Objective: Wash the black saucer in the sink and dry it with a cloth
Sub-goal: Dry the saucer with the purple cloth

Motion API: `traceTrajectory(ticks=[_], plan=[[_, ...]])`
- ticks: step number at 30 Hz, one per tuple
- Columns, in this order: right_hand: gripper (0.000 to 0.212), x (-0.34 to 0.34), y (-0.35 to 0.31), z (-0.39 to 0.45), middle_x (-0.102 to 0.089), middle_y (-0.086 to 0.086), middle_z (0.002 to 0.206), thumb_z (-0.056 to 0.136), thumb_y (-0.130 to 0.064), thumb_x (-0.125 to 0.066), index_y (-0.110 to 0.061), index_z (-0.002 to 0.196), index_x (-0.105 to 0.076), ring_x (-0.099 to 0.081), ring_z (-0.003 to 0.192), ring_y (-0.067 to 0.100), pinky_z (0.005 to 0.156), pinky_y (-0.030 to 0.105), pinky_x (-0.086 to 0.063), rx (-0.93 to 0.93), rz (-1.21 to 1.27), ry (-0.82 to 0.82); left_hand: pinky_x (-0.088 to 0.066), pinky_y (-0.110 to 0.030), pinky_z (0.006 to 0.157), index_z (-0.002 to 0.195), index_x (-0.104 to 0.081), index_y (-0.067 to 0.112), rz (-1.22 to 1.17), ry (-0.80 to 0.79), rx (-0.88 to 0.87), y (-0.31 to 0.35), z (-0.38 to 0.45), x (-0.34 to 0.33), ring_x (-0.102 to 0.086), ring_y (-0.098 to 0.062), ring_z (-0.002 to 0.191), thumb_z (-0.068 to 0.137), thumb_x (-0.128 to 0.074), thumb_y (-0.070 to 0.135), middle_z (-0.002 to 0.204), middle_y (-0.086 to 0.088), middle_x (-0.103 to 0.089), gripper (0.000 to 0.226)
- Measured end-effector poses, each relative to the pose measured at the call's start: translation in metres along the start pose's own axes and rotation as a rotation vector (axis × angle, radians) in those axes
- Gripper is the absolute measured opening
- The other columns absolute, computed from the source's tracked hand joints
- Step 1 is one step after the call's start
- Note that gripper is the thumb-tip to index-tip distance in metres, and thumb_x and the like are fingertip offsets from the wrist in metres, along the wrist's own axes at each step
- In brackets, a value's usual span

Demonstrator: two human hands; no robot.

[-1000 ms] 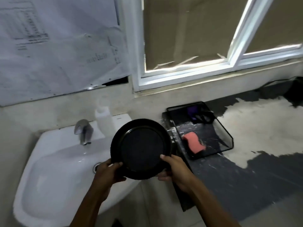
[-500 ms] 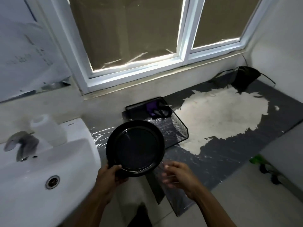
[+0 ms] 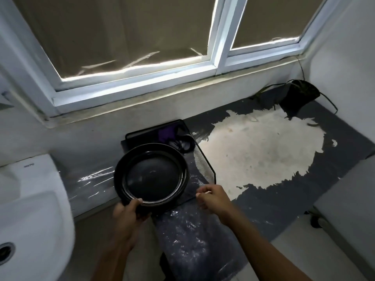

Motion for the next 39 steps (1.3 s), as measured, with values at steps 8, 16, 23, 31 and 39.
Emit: traceTrajectory(ticks=[8,16,23,31,39], plan=[[0.014,-0.006,-0.063,0.084,-0.070,0.012,0.090,0.083,-0.007,-0.062,-0.002,0.094,-0.070,-0.065,0.086,0.026,0.080,0.042,-0.056,0.157,-0.366,-0.004,-0.055,-0.038,0.069,0.113,-0.053,0.003,-0.063,0.061,-0.021,0.007,0.008,-0.018,-0.061,-0.027,0.085,0.092,-0.050,-0.001,0.093,-0.014,-0.063,0.021],[0.028,-0.018,-0.122,0.192,-0.050,0.008,0.123,0.092,-0.025,-0.053,-0.013,0.117,-0.052,-0.048,0.114,0.030,0.090,0.045,-0.048,0.448,-0.840,0.114,-0.048,-0.037,0.067,0.106,-0.054,0.009,-0.098,0.200,-0.050,0.005,-0.012,-0.023,-0.059,-0.023,0.073,0.092,-0.049,0.000,0.083,-0.009,-0.062,0.017],[0.049,-0.040,-0.143,0.246,-0.058,0.011,0.121,0.084,-0.050,-0.061,-0.012,0.116,-0.062,-0.047,0.115,0.029,0.092,0.041,-0.039,0.494,-1.172,0.212,-0.051,-0.036,0.063,0.095,-0.058,0.014,-0.123,0.385,-0.091,-0.010,-0.053,-0.024,-0.065,-0.016,0.064,0.090,-0.050,-0.002,0.082,-0.007,-0.065,0.018],[0.017,-0.020,-0.146,0.237,-0.069,0.010,0.075,0.084,-0.022,-0.058,-0.009,0.077,-0.067,-0.065,0.074,0.028,0.064,0.029,-0.047,0.336,-0.208,-0.149,-0.048,-0.034,0.061,0.111,-0.057,0.006,-0.215,0.503,-0.105,-0.023,-0.082,-0.055,-0.062,-0.019,0.067,0.090,-0.051,0.001,0.083,-0.008,-0.064,0.023],[0.021,0.063,-0.167,0.140,-0.061,-0.001,0.068,0.094,-0.021,-0.047,-0.014,0.079,-0.060,-0.060,0.063,0.011,0.054,0.023,-0.049,0.167,0.717,-0.532,-0.048,-0.034,0.063,0.095,-0.061,0.006,-0.193,0.561,-0.181,-0.009,-0.114,-0.079,-0.055,-0.014,0.062,0.082,-0.045,-0.009,0.073,-0.007,-0.060,0.025]])
Point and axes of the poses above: each hand's wrist, its own z-axis towards the middle knuckle, its own x-axis out of the back of the hand, y = z × x, the point moved 8 cm from there along z, towards the middle knuckle
